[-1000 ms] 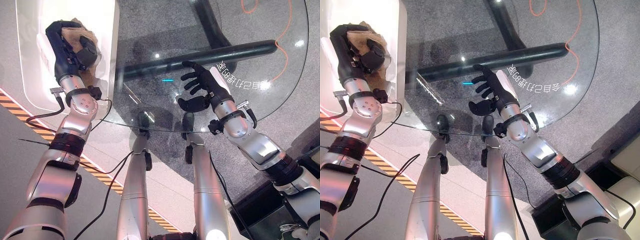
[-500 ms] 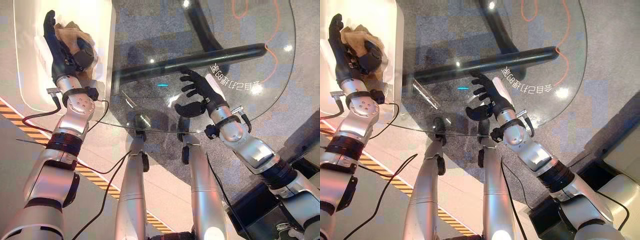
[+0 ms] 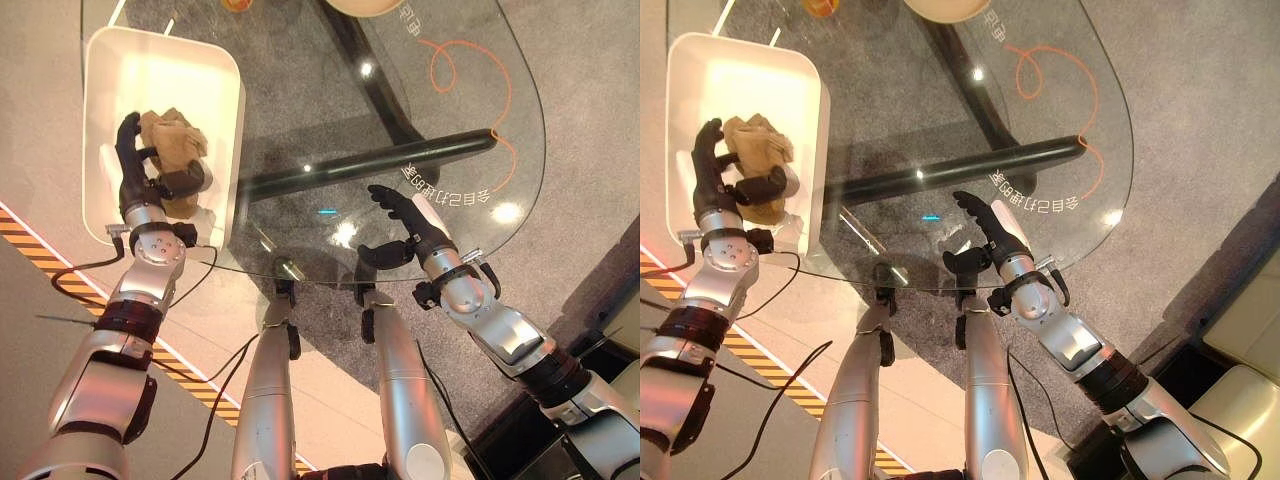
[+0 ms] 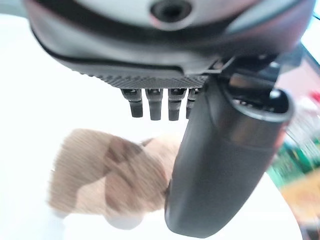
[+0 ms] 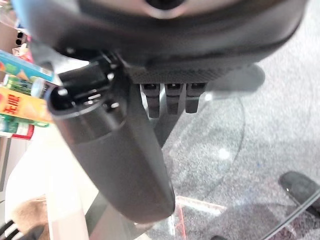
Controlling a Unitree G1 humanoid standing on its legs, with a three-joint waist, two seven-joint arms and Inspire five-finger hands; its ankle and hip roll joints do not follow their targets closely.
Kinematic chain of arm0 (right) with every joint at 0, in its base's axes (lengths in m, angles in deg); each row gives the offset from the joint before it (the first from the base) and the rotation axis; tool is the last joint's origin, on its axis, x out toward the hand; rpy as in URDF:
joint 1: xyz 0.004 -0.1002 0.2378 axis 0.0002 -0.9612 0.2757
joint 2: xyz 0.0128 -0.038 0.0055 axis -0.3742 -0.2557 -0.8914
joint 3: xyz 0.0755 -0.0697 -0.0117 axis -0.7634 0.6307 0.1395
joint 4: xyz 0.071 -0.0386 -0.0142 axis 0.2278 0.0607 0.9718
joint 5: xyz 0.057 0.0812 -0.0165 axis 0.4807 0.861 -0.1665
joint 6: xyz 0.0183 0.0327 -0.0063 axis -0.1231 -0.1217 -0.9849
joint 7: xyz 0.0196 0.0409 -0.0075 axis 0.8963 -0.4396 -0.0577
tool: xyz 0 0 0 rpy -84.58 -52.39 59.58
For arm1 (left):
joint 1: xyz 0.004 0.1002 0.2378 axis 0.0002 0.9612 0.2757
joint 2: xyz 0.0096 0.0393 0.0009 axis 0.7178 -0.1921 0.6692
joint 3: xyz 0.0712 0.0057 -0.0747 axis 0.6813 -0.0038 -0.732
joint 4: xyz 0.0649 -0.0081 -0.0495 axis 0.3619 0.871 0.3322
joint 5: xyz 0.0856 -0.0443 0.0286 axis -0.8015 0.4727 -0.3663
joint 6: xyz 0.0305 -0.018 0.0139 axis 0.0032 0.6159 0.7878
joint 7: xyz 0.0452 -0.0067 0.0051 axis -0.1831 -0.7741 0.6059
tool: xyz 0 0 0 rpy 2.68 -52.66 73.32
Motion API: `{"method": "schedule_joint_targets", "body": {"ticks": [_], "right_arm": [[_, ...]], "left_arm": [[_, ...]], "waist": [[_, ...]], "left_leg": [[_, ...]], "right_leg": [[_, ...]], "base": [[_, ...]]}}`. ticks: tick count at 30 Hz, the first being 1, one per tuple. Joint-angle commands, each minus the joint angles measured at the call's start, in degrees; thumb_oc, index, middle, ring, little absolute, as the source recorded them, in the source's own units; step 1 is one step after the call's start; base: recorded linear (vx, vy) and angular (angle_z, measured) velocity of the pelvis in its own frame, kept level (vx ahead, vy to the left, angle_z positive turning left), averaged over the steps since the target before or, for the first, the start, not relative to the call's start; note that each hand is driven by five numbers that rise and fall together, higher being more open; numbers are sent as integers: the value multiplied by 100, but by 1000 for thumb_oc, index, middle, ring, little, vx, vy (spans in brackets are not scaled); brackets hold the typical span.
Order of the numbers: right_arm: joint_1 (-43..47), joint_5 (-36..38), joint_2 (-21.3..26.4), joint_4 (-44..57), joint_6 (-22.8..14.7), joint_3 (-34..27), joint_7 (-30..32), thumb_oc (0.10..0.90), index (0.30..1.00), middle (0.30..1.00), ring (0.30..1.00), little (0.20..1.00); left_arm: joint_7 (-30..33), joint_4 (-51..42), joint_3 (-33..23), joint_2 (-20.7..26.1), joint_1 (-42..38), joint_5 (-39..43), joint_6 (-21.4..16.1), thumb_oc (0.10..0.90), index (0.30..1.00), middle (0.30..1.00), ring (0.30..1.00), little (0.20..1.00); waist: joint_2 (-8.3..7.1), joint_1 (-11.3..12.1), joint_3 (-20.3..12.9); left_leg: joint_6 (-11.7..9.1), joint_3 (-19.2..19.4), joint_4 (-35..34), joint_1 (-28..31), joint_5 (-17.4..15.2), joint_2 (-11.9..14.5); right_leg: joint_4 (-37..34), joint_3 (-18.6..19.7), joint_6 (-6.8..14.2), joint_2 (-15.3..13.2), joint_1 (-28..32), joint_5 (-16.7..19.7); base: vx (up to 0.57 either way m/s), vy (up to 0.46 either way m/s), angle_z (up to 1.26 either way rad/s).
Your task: Wipe the table with a cloth and put it in the basket.
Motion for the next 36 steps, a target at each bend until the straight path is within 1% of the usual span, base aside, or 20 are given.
{"method": "schedule_joint_targets", "body": {"ticks": [1,3,5,7,8,11,14,15,16,18,19,20,22,23,26,29,30,33,35,36], "right_arm": [[-409,-227,46,514,-484,-571,-126,800,900,900,900,900],[-560,-174,53,543,-512,-644,-161,800,900,900,900,900],[-898,-275,-5,505,-580,-769,-247,800,900,900,900,900],[-1066,-218,-18,480,-600,-817,-272,800,900,900,900,900],[-1233,-181,-44,422,-641,-862,-298,800,900,900,900,900],[-1573,-178,-98,98,-826,-941,-337,800,900,900,900,900],[-1991,-142,-243,-400,-1126,-941,-282,800,900,900,900,900],[-2161,-170,-314,-752,-1290,-932,-232,800,900,900,900,900],[-2281,-140,-399,-948,-1335,-942,-163,800,900,900,900,900],[-2444,-147,-506,-1209,-1380,-988,-51,800,900,900,900,900],[-2657,-402,-634,-1599,-1484,-1119,-31,800,900,900,900,900],[-2691,-422,-649,-1641,-1476,-1139,-10,800,900,900,900,900],[-2908,-371,-760,-1901,-1391,-1268,22,800,900,900,900,900],[-2964,-373,-789,-1982,-1405,-1300,9,800,900,900,900,900],[-3196,-236,-1039,-2629,-1430,-1418,98,800,900,900,900,900],[-3300,-146,-1420,-3568,-1305,-1505,136,800,900,900,900,900],[-3300,-145,-1431,-3588,-1282,-1510,133,800,900,900,900,900],[-3284,-67,-1642,-4314,-1277,-1530,49,800,900,900,900,900],[-3244,99,-1778,-4923,-1368,-1546,24,800,900,900,900,900],[-3237,154,-1800,-4995,-1312,-1555,33,800,900,900,900,900]], "left_arm": [[29,-144,-761,321,495,303,-554,800,900,900,900,900],[-14,-255,-888,326,661,358,-603,800,900,900,900,900],[-136,-476,-1101,257,1027,416,-690,800,900,900,900,900],[-192,-600,-1181,205,1216,434,-704,800,900,900,900,900],[-249,-717,-1256,155,1412,456,-708,800,900,900,900,900],[-446,-889,-1391,71,1801,623,-749,800,900,900,900,900],[-555,-1011,-1360,-116,2198,793,-751,800,900,900,900,900],[-680,-987,-1285,-265,2421,920,-800,800,900,900,900,900],[-761,-993,-1236,-378,2576,985,-812,800,900,900,900,900],[-1012,-983,-1215,-532,2795,1319,-731,800,900,900,900,900],[-1270,-888,-1177,-852,3145,1578,-677,800,900,900,900,900],[-1321,-876,-1174,-896,3191,1664,-631,800,900,900,900,900],[-1540,-778,-1141,-1218,3534,1886,-489,800,900,900,900,900],[-1564,-751,-1133,-1300,3618,1894,-476,800,900,900,900,900],[-1774,-358,-1051,-1638,3928,1990,-257,800,900,900,900,900],[-2028,397,-907,-2009,4066,1849,73,800,900,900,900,900],[-2031,416,-903,-2018,4069,1837,91,800,900,900,900,900],[-2129,873,-757,-2161,4137,1877,271,800,900,900,900,900],[-2193,1288,-664,-2246,4143,1879,284,800,900,900,900,900],[-2189,1343,-651,-2259,4144,1882,347,800,900,900,900,900]], "waist": [[134,224,-130],[133,239,-130],[141,281,-130],[142,299,-130],[139,310,-130],[130,330,-151],[104,335,-417],[104,344,-568],[110,345,-673],[115,339,-803],[123,338,-1006],[126,337,-1027],[132,344,-1224],[132,349,-1271],[121,371,-1564],[111,393,-1930],[111,395,-1935],[117,414,-2087],[114,434,-2171],[115,437,-2185]], "left_leg": [[78,240,259,568,-634,-369],[67,220,177,761,-623,-355],[52,148,8,1170,-608,-363],[41,113,-70,1370,-604,-363],[22,87,-148,1580,-598,-364],[-3,22,-271,1997,-606,-373],[-28,-27,-475,2300,-585,-369],[-47,-44,-612,2481,-577,-347],[-56,-56,-726,2616,-565,-332],[-74,-66,-861,2793,-546,-303],[-86,-68,-991,3004,-544,-281],[-87,-71,-1017,3043,-541,-277],[-87,-82,-1110,3241,-543,-256],[-87,-87,-1131,3290,-544,-250],[-80,-88,-1241,3558,-557,-205],[-74,-81,-1383,3832,-570,-126],[-74,-81,-1394,3845,-568,-123],[-69,-87,-1555,4017,-547,-55],[-66,-86,-1660,4119,-529,-16],[-64,-89,-1677,4131,-523,-10]], "right_leg": [[-855,-347,146,250,763,227],[-885,-363,151,253,949,194],[-958,-408,152,275,1355,126],[-1005,-423,154,276,1558,93],[-1080,-427,151,274,1786,68],[-1212,-428,139,270,2224,22],[-1415,-455,133,252,2571,11],[-1566,-484,133,240,2789,18],[-1679,-499,127,237,2944,29],[-1819,-512,122,234,3145,45],[-1996,-523,120,238,3420,55],[-2029,-526,120,240,3466,60],[-2178,-539,117,241,3719,78],[-2210,-540,115,243,3780,84],[-2413,-555,110,230,4105,146],[-2661,-573,107,229,4421,236],[-2671,-571,106,230,4434,239],[-2785,-568,117,261,4603,255],[-2845,-569,116,291,4692,251],[-2854,-568,115,297,4703,251]], "base": [[-38,-91,1],[-41,-76,1],[-40,-89,9],[-34,-77,10],[-42,-82,2],[-34,-82,1],[11,-87,2],[29,-92,2],[33,-79,4],[39,-64,4],[55,-63,1],[69,-66,-3],[60,-58,-2],[75,-74,-2],[72,-77,0],[90,-91,0],[38,-72,5],[20,-65,3],[16,-74,-1],[9,-84,-2]]}}
